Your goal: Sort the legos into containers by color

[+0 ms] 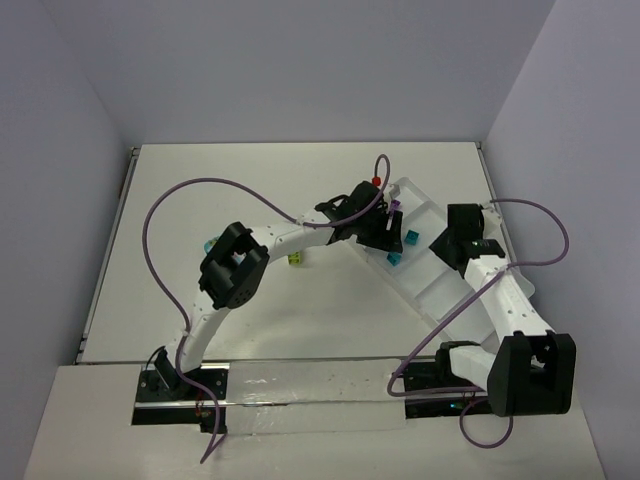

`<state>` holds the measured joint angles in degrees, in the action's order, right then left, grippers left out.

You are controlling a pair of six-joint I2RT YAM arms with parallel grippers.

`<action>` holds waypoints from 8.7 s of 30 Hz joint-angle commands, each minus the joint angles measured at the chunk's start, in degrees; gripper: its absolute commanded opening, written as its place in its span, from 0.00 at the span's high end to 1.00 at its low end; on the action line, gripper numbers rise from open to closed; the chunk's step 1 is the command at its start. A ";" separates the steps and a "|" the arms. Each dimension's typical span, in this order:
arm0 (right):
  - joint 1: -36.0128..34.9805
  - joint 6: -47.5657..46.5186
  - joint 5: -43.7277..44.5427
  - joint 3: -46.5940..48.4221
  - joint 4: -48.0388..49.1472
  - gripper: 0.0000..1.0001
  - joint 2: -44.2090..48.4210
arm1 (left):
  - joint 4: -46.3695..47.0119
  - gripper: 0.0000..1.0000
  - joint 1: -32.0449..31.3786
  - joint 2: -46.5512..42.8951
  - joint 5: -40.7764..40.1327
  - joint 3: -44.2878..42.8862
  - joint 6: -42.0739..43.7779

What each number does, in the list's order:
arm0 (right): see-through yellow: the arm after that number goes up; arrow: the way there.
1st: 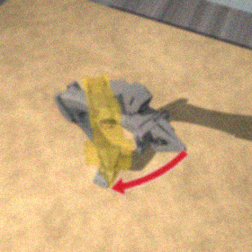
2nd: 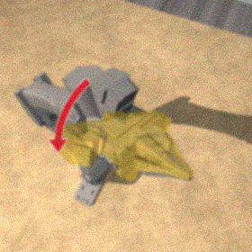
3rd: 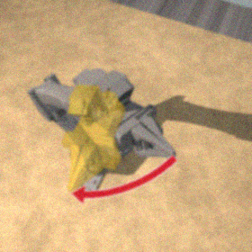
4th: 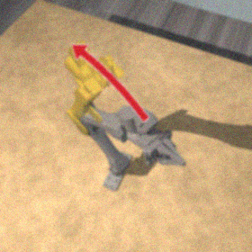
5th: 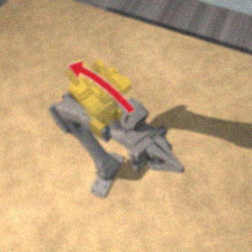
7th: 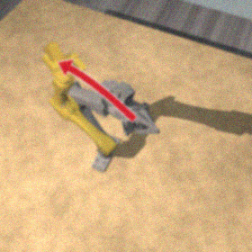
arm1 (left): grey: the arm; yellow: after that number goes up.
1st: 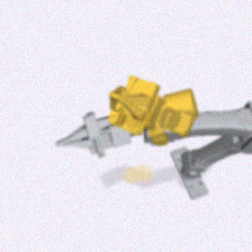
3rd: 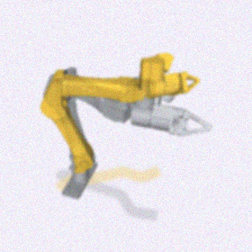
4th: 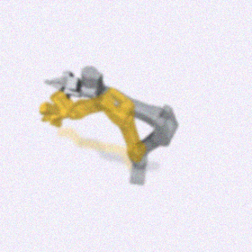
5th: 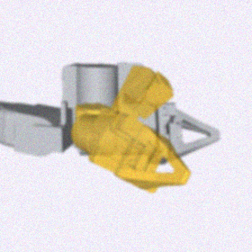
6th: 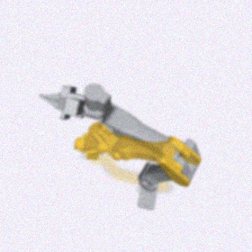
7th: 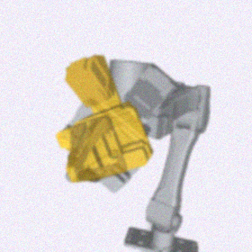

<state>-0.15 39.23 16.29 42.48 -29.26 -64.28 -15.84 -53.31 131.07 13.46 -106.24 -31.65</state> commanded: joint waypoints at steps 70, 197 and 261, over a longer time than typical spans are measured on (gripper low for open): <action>-22.26 -9.61 -11.73 19.92 3.95 0.11 -13.32 | -1.57 0.02 13.58 -38.58 -23.15 42.22 -1.93; -21.29 -15.59 -61.21 11.21 28.42 0.09 -2.64 | 27.82 1.00 25.01 -55.34 33.99 56.39 1.06; -19.67 -8.82 -69.30 9.13 38.06 1.00 -5.37 | 33.52 1.00 25.70 -58.04 49.41 57.69 0.61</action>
<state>-21.96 29.32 -63.55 51.91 8.70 -72.96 22.49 -27.94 75.12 62.29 -47.33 -36.87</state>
